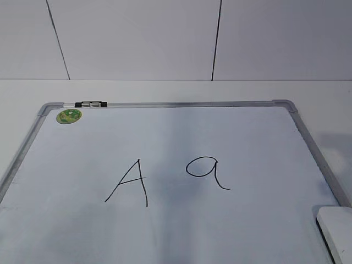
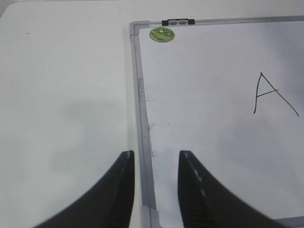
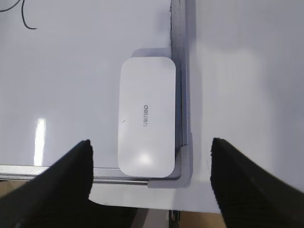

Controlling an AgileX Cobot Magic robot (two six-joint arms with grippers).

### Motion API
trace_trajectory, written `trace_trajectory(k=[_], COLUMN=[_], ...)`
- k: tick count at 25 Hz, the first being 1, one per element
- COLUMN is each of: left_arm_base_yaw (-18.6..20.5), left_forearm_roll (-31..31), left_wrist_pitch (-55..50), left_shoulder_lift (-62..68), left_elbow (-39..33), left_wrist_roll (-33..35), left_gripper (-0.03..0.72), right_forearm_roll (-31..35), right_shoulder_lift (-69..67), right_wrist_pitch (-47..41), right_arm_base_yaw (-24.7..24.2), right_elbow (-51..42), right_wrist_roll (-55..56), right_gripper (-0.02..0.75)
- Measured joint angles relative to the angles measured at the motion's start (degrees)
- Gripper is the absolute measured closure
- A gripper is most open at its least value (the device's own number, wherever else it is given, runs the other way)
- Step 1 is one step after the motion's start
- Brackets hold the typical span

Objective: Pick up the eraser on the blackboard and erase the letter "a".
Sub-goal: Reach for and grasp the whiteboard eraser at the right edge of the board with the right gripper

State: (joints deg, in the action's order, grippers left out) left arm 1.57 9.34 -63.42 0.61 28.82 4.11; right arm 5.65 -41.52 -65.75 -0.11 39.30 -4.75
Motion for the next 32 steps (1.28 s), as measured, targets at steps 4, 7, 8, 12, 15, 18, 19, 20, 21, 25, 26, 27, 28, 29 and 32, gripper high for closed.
trace_trajectory(k=[4, 7, 8, 12, 15, 18, 19, 20, 21, 25, 26, 27, 28, 29, 32], left_arm_base_yaw=[0.00, 0.00, 0.00, 0.00, 0.00, 0.00, 0.00, 0.00, 0.00, 0.00, 0.00, 0.00, 0.00, 0.00, 0.00], left_forearm_roll=[0.00, 0.00, 0.00, 0.00, 0.00, 0.00, 0.00, 0.00, 0.00, 0.00, 0.00, 0.00, 0.00, 0.00, 0.00], left_wrist_pitch=[0.00, 0.00, 0.00, 0.00, 0.00, 0.00, 0.00, 0.00, 0.00, 0.00, 0.00, 0.00, 0.00, 0.00, 0.00], left_shoulder_lift=[0.00, 0.00, 0.00, 0.00, 0.00, 0.00, 0.00, 0.00, 0.00, 0.00, 0.00, 0.00, 0.00, 0.00, 0.00], left_elbow=[0.00, 0.00, 0.00, 0.00, 0.00, 0.00, 0.00, 0.00, 0.00, 0.00, 0.00, 0.00, 0.00, 0.00, 0.00], left_wrist_roll=[0.00, 0.00, 0.00, 0.00, 0.00, 0.00, 0.00, 0.00, 0.00, 0.00, 0.00, 0.00, 0.00, 0.00, 0.00], left_gripper=[0.454, 0.454, 0.454, 0.454, 0.454, 0.453, 0.453, 0.453, 0.453, 0.453, 0.453, 0.453, 0.453, 0.453, 0.453], right_forearm_roll=[2.19, 3.08, 3.08, 2.96, 3.16, 3.16, 3.16, 3.16, 3.05, 2.59, 2.59, 2.69, 2.69, 2.69, 2.69], right_shoulder_lift=[-2.14, -3.27, -3.67, -5.60, -7.33, -8.11, -8.11, -8.22, -8.67, -11.79, -12.83, -13.66, -14.69, -15.77, -18.79], right_wrist_pitch=[-0.77, -1.45, -1.72, -2.41, -2.36, -0.68, -0.69, -0.98, -1.66, -3.26, -3.26, -3.26, -3.26, -3.26, -2.99], right_arm_base_yaw=[0.90, 1.76, 1.89, 1.86, 1.86, 1.86, 1.86, 1.86, 1.86, 1.92, 1.92, 1.92, 1.92, 1.92, 1.92], right_elbow=[0.00, 0.00, 0.00, 0.00, 0.00, 0.00, 0.00, 0.03, 0.12, 0.15, 0.15, 0.24, 0.24, 0.35, 0.35], right_wrist_roll=[-1.84, -2.52, -2.64, -2.75, -1.71, -1.50, -1.35, -1.35, -1.35, -1.22, -1.09, -1.09, -0.98, -0.98, -0.38], right_gripper=[0.135, 0.082, 0.072, 0.058, 0.055, 0.055, 0.055, 0.055, 0.055, 0.055, 0.056, 0.056, 0.056, 0.056, 0.056])
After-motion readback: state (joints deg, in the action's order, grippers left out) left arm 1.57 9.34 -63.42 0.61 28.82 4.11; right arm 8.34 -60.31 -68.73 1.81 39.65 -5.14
